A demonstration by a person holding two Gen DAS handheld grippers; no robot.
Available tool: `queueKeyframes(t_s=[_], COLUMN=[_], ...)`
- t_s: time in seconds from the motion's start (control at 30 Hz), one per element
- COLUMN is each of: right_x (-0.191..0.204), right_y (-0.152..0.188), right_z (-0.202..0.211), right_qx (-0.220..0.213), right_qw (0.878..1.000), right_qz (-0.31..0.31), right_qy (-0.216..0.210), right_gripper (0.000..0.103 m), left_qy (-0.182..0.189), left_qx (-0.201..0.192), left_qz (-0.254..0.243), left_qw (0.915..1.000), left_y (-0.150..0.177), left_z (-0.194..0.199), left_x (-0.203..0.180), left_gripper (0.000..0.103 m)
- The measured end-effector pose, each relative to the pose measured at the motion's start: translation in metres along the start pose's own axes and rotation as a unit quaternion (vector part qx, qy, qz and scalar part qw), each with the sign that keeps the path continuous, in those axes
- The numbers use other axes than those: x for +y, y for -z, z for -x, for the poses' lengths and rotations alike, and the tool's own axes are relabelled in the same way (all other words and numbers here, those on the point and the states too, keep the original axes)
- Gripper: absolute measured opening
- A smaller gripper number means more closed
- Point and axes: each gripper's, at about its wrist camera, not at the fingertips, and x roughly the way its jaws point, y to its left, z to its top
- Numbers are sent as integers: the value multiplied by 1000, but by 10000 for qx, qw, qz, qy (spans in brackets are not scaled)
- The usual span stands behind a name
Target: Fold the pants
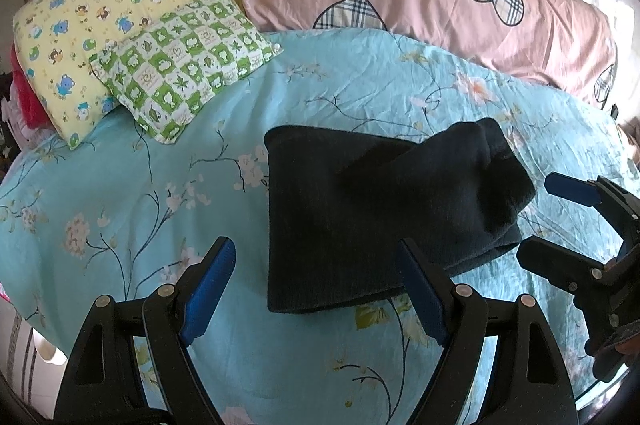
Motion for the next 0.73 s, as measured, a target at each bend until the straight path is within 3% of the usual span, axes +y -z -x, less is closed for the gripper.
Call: queueKeyframes(t_s=[0.6,0.73], right_x=[-7,-11], right_y=[-1,1], right_z=[-1,-1], right_qx=[-51,-57], right_qw=[9997,9994], right_qz=[-239,-334], right_qy=[32,30], right_gripper=[103,103], left_qy=[-154,1], left_qx=[13,191], left_qz=[34,199], left_qw=[9999,9996], left_y=[-14,-17], left_z=[-16,-18], left_x=[3,4], left_gripper=[83,83])
